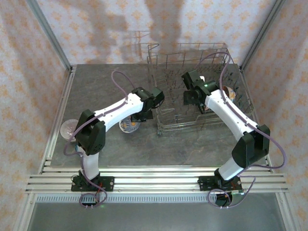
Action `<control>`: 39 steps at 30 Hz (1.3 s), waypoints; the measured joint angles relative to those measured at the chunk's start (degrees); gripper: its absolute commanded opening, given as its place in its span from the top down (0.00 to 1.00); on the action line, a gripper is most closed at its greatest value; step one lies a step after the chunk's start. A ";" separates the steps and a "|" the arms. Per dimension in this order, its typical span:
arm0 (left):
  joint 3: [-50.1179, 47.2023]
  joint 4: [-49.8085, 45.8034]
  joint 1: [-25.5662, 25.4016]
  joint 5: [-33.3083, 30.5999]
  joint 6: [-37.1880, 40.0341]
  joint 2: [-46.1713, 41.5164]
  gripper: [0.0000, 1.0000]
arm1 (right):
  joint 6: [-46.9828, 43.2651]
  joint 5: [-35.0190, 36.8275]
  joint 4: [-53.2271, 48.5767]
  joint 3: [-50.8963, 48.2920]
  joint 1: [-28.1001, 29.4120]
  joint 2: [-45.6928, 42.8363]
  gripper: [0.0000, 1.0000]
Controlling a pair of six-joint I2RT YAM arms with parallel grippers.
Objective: Load the bowls into the dish rack
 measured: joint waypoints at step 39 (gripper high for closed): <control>6.64 -4.39 -0.04 -0.33 3.21 2.71 1.00 | 0.42 0.33 0.31 -3.69 -2.56 -0.22 0.20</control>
